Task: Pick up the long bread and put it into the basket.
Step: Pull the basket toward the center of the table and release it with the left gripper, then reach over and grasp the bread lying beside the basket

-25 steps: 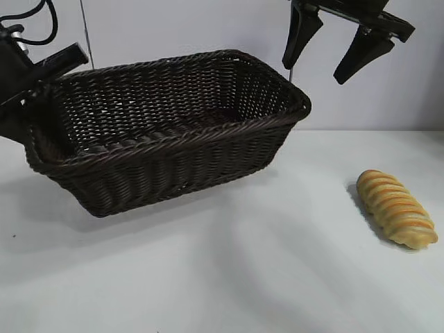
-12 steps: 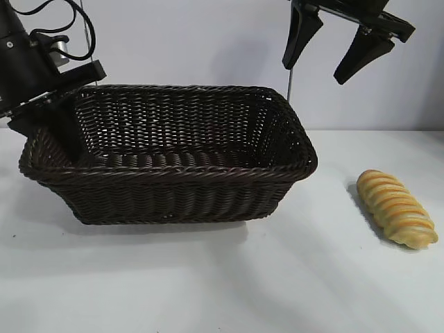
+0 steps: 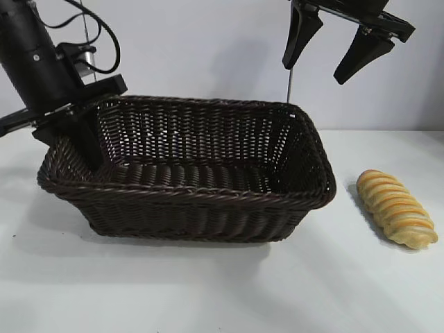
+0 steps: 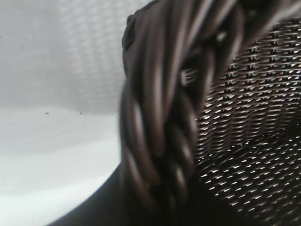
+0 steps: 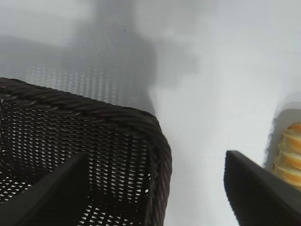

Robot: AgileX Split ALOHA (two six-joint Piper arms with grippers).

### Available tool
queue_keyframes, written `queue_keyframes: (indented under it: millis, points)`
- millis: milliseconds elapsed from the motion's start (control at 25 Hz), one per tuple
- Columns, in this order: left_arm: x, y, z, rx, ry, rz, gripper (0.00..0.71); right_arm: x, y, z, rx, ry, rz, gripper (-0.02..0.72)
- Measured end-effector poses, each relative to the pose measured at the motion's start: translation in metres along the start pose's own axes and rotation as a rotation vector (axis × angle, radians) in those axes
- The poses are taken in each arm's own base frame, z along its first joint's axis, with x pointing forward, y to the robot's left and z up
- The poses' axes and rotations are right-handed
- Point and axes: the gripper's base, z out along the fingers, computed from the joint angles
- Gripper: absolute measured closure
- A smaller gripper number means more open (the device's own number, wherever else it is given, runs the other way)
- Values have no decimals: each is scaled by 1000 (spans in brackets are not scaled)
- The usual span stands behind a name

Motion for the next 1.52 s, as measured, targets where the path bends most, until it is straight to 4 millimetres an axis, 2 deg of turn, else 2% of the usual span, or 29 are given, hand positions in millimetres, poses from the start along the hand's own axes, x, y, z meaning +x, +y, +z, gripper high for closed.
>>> queue_keyframes:
  millis: [280,560,640,840,920,1240,1520]
  points:
    - [-5,6,20,19,28,-1,611,0,0,0,0,-1,0,134]
    - [-6,7,20,22,23,1,604,0,0,0,0,-1,0,134]
    - [-6,6,20,27,21,0,550,0,0,0,0,-1,0,134]
    - [-7,6,19,22,18,4,283,0,0,0,0,-1,0,134]
    - [-6,7,19,12,22,9,233,0,0,0,0,-1,0,134]
    - [-5,6,12,-8,16,28,198,0,0,0,0,-1,0,134]
    - [2,-10,-28,-5,-71,73,196,0,0,0,0,-1,0,134]
